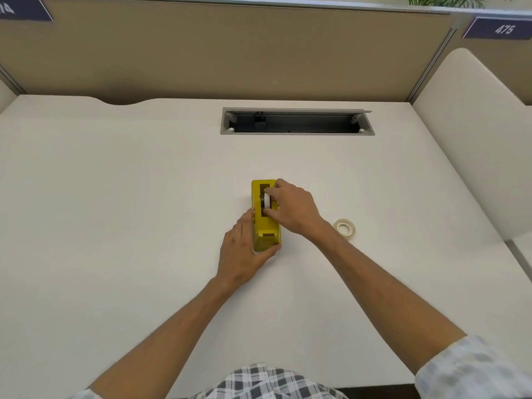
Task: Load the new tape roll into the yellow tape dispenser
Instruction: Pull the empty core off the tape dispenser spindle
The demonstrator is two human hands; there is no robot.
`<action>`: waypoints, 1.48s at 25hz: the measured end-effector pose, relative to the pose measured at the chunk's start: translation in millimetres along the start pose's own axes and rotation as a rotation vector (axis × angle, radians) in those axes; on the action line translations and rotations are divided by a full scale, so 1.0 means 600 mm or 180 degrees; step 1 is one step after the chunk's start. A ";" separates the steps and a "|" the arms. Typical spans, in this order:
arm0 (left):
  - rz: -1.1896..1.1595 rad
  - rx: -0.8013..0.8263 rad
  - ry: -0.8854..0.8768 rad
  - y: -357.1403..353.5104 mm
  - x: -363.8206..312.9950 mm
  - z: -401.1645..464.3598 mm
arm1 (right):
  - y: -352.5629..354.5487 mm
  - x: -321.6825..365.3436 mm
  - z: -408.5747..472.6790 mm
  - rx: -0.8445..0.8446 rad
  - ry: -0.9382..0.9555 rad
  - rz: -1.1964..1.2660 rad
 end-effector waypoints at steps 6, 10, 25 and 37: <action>0.0082 -0.0042 -0.0070 -0.002 -0.003 -0.001 | 0.004 -0.001 0.003 -0.0053 0.0009 0.0070; 0.0100 -0.0026 -0.0053 -0.002 -0.001 -0.002 | 0.010 -0.004 0.005 -0.0101 -0.0014 0.0089; -0.0249 0.0329 0.0193 0.006 0.022 0.002 | 0.057 0.001 -0.020 -0.0695 -0.0050 0.0428; -0.1628 -0.0377 -0.0171 0.090 -0.096 0.019 | 0.115 0.029 -0.098 -0.0938 0.0142 0.0811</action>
Point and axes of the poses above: each hand's wrist, its own z-axis towards the middle knuckle, its own y-axis out of the back of the hand, x = y × z, the point moved 9 cm from there along z, towards the middle knuckle, and after that the axes turned 14 degrees about -z, right-handed, at the moved point
